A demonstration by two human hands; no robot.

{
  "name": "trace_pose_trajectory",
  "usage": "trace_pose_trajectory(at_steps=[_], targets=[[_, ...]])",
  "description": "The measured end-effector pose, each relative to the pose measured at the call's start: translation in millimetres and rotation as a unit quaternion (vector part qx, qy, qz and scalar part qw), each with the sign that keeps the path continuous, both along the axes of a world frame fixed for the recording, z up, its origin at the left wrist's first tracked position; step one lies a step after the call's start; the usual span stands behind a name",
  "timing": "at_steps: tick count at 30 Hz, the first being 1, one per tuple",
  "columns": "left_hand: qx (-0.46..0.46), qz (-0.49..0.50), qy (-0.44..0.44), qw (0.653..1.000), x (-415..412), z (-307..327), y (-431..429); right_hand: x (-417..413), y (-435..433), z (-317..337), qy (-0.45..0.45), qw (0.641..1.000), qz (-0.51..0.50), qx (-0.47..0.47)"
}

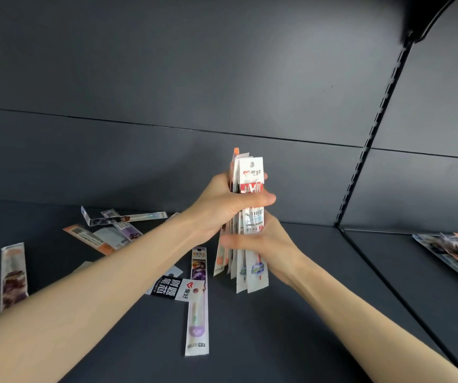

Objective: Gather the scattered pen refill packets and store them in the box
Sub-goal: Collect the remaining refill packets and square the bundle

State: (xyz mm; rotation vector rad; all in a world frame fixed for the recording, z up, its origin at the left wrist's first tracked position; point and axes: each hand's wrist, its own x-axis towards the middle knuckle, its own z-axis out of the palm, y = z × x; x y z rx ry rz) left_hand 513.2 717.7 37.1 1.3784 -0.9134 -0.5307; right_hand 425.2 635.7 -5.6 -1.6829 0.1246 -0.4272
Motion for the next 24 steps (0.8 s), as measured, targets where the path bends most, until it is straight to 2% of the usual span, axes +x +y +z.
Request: trace_pose_trajectory(at_steps=[2, 6, 8, 12, 15, 17, 20, 22, 24], targets=[[0.011, -0.008, -0.008, 1.0, -0.2, -2.2, 0.3, -1.4, 0.1, 2.4, -0.023, 0.999, -0.033, 0.003], [0.03, -0.009, -0.048, 0.998, -3.9, -1.6, 3.3, 0.8, 4.9, -2.2, 0.006, 0.997, -0.042, -0.059], [0.03, -0.014, -0.057, 0.998, -3.0, -2.5, 5.4, 2.3, 5.6, -2.3, 0.007, 0.997, -0.047, -0.054], [0.092, -0.058, -0.1, 0.989, 3.6, -7.4, 16.2, 1.8, 5.5, -4.1, 0.02, 0.998, -0.046, -0.05], [0.126, -0.022, -0.161, 0.979, 13.6, -13.1, 35.9, -2.0, 4.8, -2.7, 0.013, 0.998, -0.049, -0.043], [0.184, 0.005, -0.231, 0.955, 21.2, -21.4, 58.3, -4.3, 2.6, -1.0, 0.021, 0.998, -0.053, -0.03], [0.324, -0.067, -0.303, 0.894, 27.7, -36.8, 93.6, -5.0, -0.8, -0.9, 0.058, 0.996, -0.064, -0.033], [0.368, -0.09, -0.333, 0.863, 28.9, -44.7, 106.6, -5.3, -2.1, -1.7, 0.08, 0.995, -0.058, -0.031], [0.386, -0.055, -0.379, 0.839, 26.2, -48.0, 111.7, -6.1, -1.2, -1.6, 0.096, 0.994, -0.042, -0.034]])
